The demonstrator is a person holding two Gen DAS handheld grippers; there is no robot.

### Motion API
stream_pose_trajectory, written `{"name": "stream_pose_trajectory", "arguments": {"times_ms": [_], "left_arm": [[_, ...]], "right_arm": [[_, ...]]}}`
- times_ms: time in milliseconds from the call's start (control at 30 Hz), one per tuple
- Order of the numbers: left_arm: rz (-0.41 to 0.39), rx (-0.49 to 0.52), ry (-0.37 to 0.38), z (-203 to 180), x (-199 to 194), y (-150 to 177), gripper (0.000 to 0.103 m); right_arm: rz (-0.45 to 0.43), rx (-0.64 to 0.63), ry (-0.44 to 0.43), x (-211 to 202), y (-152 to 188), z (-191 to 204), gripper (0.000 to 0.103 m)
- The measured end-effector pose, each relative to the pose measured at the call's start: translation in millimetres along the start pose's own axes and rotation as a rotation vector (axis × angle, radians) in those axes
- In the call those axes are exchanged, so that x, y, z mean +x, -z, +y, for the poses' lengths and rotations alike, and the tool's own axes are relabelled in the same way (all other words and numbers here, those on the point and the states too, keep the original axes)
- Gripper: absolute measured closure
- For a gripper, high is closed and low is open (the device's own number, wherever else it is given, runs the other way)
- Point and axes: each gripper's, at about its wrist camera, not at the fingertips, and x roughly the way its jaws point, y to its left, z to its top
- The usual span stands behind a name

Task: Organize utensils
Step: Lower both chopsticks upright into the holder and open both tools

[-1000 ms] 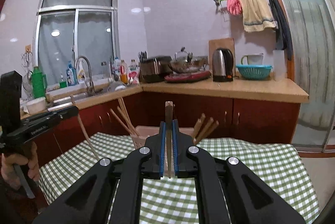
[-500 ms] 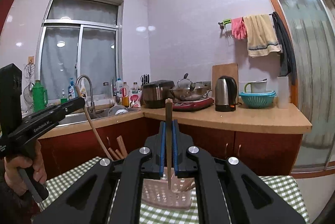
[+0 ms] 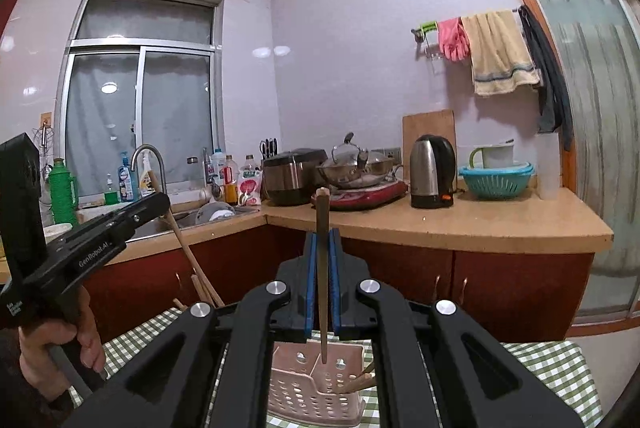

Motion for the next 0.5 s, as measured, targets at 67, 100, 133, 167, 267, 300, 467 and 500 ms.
{"name": "stream_pose_trajectory", "arguments": {"times_ms": [67,100,133,167,267,300,467,500], "left_arm": [[0.017,-0.004,0.001,2,5,8,0.097],[0.026,-0.005,0.001,2,8,12,0.097],[0.039,-0.006,0.001,3,12,17,0.097],[0.049,-0.008,0.001,4,15,21,0.097],[0.078,-0.009,-0.002,7,24,33,0.097],[0.086,-0.012,-0.002,8,27,37,0.097],[0.120,-0.025,0.001,15,39,56,0.097],[0.123,-0.024,0.002,15,41,59,0.097]], "right_arm": [[0.017,0.003,0.000,7,6,-1,0.096],[0.028,0.003,0.002,11,10,-2,0.096],[0.035,0.002,0.003,14,13,-2,0.096],[0.045,0.003,0.003,17,16,-3,0.096],[0.075,0.006,0.006,26,27,-4,0.096],[0.084,0.008,0.006,29,30,-4,0.096],[0.133,0.019,0.006,42,47,-6,0.096],[0.139,0.018,0.007,44,49,-7,0.096]]}}
